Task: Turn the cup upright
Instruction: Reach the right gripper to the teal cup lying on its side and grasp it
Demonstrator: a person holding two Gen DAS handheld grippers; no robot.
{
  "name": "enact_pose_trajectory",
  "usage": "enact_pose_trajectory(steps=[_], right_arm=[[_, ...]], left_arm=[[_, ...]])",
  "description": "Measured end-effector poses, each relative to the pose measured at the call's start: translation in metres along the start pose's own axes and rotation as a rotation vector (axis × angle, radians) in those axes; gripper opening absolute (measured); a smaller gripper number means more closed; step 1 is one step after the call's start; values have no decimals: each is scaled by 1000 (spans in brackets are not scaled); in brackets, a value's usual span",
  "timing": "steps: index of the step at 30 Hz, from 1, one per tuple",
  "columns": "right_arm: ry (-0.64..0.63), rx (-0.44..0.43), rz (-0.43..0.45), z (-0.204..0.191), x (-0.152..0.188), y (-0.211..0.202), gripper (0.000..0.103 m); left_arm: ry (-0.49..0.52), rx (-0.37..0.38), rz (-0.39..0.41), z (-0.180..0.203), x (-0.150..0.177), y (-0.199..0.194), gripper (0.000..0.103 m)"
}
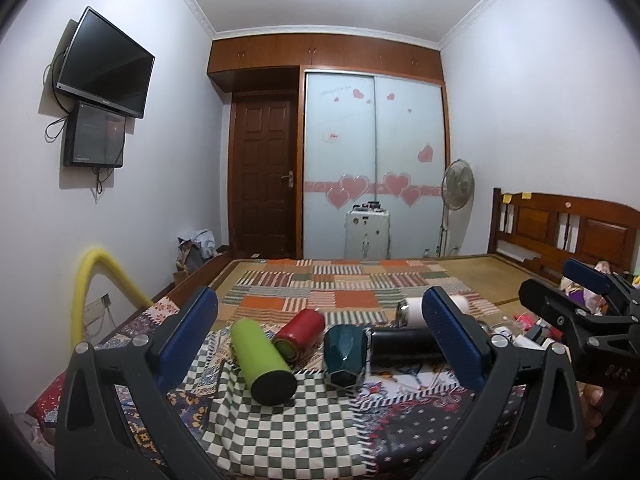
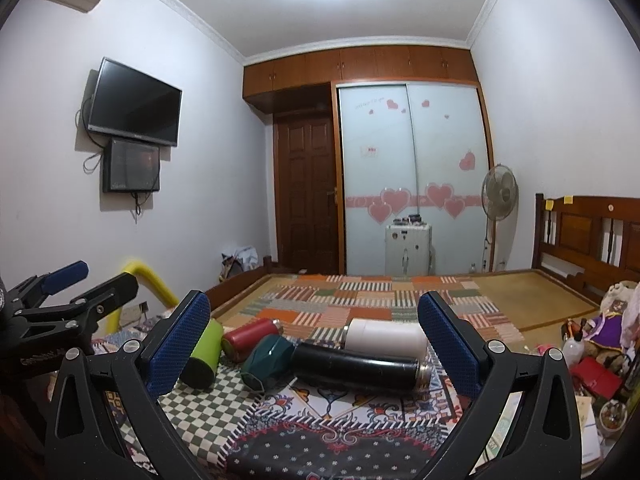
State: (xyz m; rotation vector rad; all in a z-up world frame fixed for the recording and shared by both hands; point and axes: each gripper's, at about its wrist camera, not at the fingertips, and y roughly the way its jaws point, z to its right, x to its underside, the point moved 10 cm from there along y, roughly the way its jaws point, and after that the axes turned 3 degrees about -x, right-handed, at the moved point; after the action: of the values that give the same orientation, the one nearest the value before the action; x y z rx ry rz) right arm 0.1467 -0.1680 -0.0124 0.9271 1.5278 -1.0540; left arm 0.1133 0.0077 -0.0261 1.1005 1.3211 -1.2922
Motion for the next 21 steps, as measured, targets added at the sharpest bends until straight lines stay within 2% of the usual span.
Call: enact_pose_trajectory(steps=[11,18,21], right_arm=[[-117,-81,-271,-22,49,81,103],[-131,-189,-519,-45,96,141,102],[-124,-211,-641,-50,118,161,96]], left_arm=[[-8,-92,-110,-54,44,45,103],[-15,-121,-155,-81,70,64,103],[-14,-120,-171,-84,78,68,103]])
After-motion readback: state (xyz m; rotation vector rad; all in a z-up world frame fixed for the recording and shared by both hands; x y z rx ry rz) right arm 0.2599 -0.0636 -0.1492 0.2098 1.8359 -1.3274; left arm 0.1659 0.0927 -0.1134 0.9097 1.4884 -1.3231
